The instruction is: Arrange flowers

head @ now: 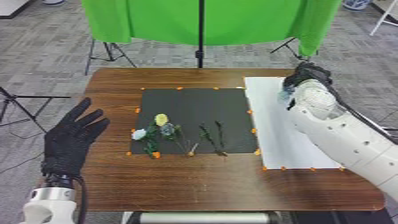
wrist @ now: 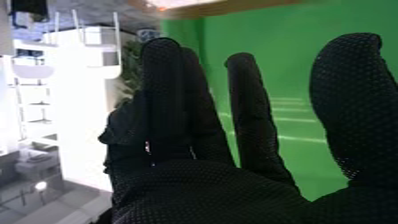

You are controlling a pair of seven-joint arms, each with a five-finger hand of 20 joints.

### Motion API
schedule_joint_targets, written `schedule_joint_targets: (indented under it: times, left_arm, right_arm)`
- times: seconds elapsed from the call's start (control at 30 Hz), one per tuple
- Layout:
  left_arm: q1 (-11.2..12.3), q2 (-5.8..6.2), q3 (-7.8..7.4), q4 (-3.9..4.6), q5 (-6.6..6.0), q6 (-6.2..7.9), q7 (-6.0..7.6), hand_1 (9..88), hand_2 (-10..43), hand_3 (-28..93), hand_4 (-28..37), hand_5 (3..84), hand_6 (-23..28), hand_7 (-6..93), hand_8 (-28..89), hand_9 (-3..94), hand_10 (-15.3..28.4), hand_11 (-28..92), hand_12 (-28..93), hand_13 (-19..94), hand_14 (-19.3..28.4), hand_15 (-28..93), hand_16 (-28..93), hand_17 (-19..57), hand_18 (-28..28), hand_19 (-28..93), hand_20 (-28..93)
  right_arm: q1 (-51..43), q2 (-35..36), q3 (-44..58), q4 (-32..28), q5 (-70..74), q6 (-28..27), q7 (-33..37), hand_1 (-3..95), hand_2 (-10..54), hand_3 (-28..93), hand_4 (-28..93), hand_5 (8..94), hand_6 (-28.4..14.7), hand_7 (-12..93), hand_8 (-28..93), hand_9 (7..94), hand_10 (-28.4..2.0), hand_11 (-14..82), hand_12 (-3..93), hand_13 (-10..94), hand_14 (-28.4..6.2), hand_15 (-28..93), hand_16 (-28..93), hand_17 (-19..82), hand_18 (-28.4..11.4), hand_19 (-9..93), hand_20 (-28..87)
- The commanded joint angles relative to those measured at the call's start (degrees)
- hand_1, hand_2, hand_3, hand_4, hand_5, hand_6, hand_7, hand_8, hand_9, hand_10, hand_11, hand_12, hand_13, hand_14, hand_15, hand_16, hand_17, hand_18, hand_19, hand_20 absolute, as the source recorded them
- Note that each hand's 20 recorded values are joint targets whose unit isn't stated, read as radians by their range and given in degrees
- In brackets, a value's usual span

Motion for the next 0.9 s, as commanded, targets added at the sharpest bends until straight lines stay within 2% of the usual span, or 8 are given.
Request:
schedule_joint_targets:
  times: [0.03, 0.3, 0.37, 0.47, 0.53, 0.7, 0.73, 0.9]
  left_arm:
    - [0.13, -0.83, 0.2, 0.58, -0.15, -0.29, -0.41, 23.5, 6.7, 78, -25.6, 34.8, 8.0, 14.2, -10, 34.6, 20.9, 27, 12, 27, 28.4, 56, -9, -6.6, 28.4, 64, -3]
    - [-0.34, -1.4, -0.12, 0.84, 0.26, -0.9, -1.22, 23.6, 6.7, 78, -25.6, 34.8, 8.0, 14.2, -10, 34.6, 20.8, 27, 12, 27, 28.4, 56, -9, -6.6, 28.4, 64, -3]
    - [-0.22, -1.4, -0.09, 0.82, 0.35, -1.04, -1.11, 23.5, 6.7, 78, -25.5, 34.8, 8.0, 14.2, -10, 34.6, 20.8, 27, 12, 27, 28.4, 56, -9, -6.6, 28.4, 64, -3]
    - [0.01, -1.55, -0.18, 0.7, 0.33, -1.06, -1.17, 23.6, 6.8, 78, -25.5, 34.8, 8.0, 14.2, -10, 34.6, 20.8, 27, 12, 27, 28.4, 56, -9, -6.6, 28.4, 64, -3]
    - [0.29, -1.69, -0.54, 0.63, 0.54, -1.3, -1.45, 23.7, 6.9, 78, -25.5, 34.8, 8.0, 14.1, -10, 34.6, 20.7, 27, 12, 27, 28.4, 56, -9, -6.6, 28.4, 64, -3]
    - [0.6, -2.03, -1.03, 0.59, 0.51, -1.08, -1.69, 23.7, 6.8, 78, -25.4, 34.8, 8.0, 14.2, -10, 34.6, 20.8, 26, 12, 27, 28.4, 56, -9, -6.6, 28.4, 64, -3]
    - [0.7, -2.35, -1.29, 0.54, 0.65, -1.18, -2.21, 23.6, 6.8, 78, -25.4, 34.8, 8.0, 14.2, -10, 34.7, 20.8, 26, 12, 27, 28.4, 56, -9, -6.6, 28.4, 64, -3]
    - [1.34, -2.52, -1.34, 0.41, 0.62, -1.18, -1.8, 23.5, 6.9, 78, -25.6, 34.8, 8.0, 14.1, -10, 34.6, 20.8, 26, 12, 27, 28.4, 56, -9, -6.6, 28.4, 64, -3]
  right_arm:
    - [-2.76, -2.58, 0.12, 1.22, -1.53, -4.23, -0.7, 31.3, -9.5, 78, -28, 50.0, 2.4, 17, -14, 54.6, -18.0, 20.1, 13.6, 45, -16.7, 73, 6, 15, -22.5, 88, 58]
    - [-3.36, -4.63, -0.22, 4.75, -4.81, -5.89, -1.95, 33.2, -9.5, 79, -28, 53.5, 4.0, 18, -15, 57.4, -17.1, 20.8, 13.8, 48, -15.7, 73, 6, 16, -22.6, 89, 59]
    - [-3.74, -4.39, -1.52, 5.15, -6.5, -3.83, -1.77, 38.4, -9.5, 78, -28, 59.8, 5.1, 18, -15, 65.0, -13.7, 22.1, 14.2, 55, -12.4, 71, 8, 19, -22.4, 90, 58]
    - [-4.58, -3.12, -3.97, 4.85, -8.66, 2.01, -1.88, 52.8, -9.5, 65, -28, 76.1, 5.3, 16, -4, 84.7, -7.5, 13.7, 27.4, 68, -7.0, 68, 15, 25, -21.7, 93, 57]
    - [-5.64, -2.52, -3.57, 3.46, -9.11, 3.49, -2.16, 59.5, -9.5, 59, -28, 85.6, 4.9, 16, 0, 92.2, -4.9, 18.1, 29.6, 76, -4.7, 67, 17, 30, -21.3, 93, 59]
    - [-6.48, -0.59, -3.01, -3.8, -9.44, 8.36, -4.78, 61.5, -9.5, 59, -28, 89.4, 4.2, 16, 1, 93.7, -4.6, 23.1, 28.0, 80, -4.0, 67, 19, 33, -21.5, 93, 60]
    - [-7.27, -0.7, -1.81, -5.87, -9.84, 8.08, -6.36, 60.5, -9.5, 61, -28, 89.6, 3.7, 16, 1, 93.7, -4.9, 23.3, 27.9, 80, -4.1, 66, 19, 33, -21.7, 93, 60]
    - [-9.22, -5.02, 1.11, -13.62, -11.28, 5.64, -15.1, 58.8, -9.5, 64, -28, 89.4, 3.3, 16, 2, 93.7, -5.4, 23.6, 27.8, 79, -4.8, 68, 20, 33, -21.7, 93, 61]
